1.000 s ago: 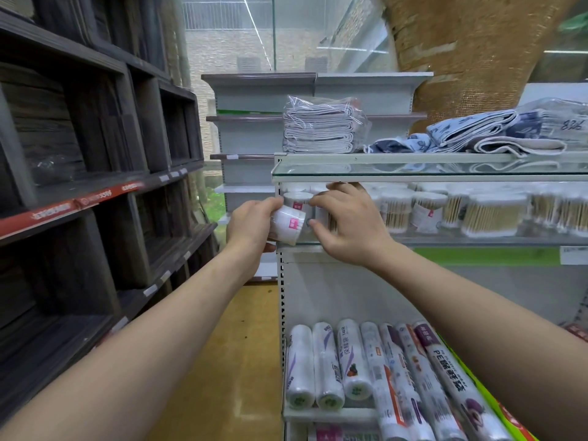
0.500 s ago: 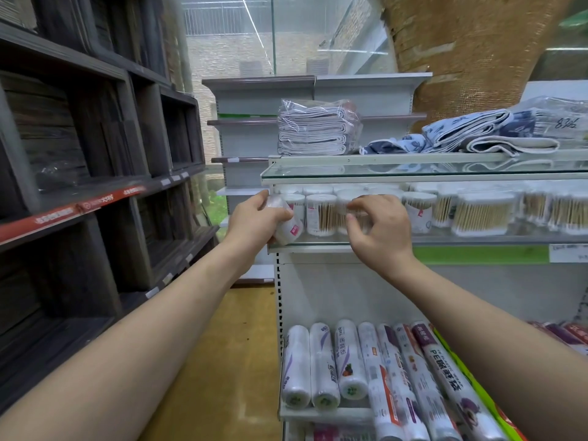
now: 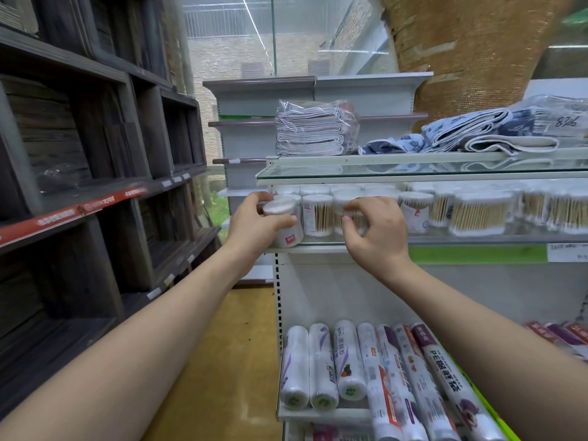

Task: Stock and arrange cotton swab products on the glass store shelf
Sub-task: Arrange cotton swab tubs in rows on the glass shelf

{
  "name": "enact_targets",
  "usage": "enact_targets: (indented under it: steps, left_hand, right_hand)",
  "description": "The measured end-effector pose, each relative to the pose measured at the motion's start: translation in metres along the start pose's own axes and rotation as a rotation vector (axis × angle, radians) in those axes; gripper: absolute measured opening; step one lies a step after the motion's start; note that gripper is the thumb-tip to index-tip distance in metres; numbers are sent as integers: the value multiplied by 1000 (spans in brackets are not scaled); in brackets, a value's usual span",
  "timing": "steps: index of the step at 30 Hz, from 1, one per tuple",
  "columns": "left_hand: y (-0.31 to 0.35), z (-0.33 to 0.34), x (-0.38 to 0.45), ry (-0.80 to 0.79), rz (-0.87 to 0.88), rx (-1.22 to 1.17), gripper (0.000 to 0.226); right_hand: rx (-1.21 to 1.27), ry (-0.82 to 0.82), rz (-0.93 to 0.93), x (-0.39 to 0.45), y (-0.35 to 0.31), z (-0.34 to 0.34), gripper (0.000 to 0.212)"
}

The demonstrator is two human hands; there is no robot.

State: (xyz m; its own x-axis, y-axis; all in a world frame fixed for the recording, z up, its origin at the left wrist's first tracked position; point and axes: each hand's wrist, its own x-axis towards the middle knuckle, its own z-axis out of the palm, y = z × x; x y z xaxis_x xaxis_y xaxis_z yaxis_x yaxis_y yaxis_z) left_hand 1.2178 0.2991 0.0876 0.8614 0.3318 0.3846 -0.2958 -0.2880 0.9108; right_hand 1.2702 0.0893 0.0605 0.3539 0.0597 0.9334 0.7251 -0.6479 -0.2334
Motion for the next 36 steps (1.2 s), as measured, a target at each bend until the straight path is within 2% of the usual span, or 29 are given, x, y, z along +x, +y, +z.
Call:
enact_targets:
  steps: [6,13,17,25,31,36]
  left_hand:
    - [1,-2,6,-120,29,-11,51]
    - [-1,-3,5,-125,82,132,37]
    - [-4,0,4,-36,158,255,43]
    - [-7,-6,-2,-52,62,117,51]
    - [-12,-6,-3,-63,85,32,74]
    - [-19,-7,-2,-10,138,194,85]
  right_hand:
    - [2,6,-49,8,-13,8,16]
    - [9,26,-45,7,-15,12,16]
    - [24,28,-27,5,-15,12,16]
    - [35,53,14,4,-10,10,15]
    - [47,57,-8,4,-14,12,15]
    - [40,62,-10,3,-18,15,15]
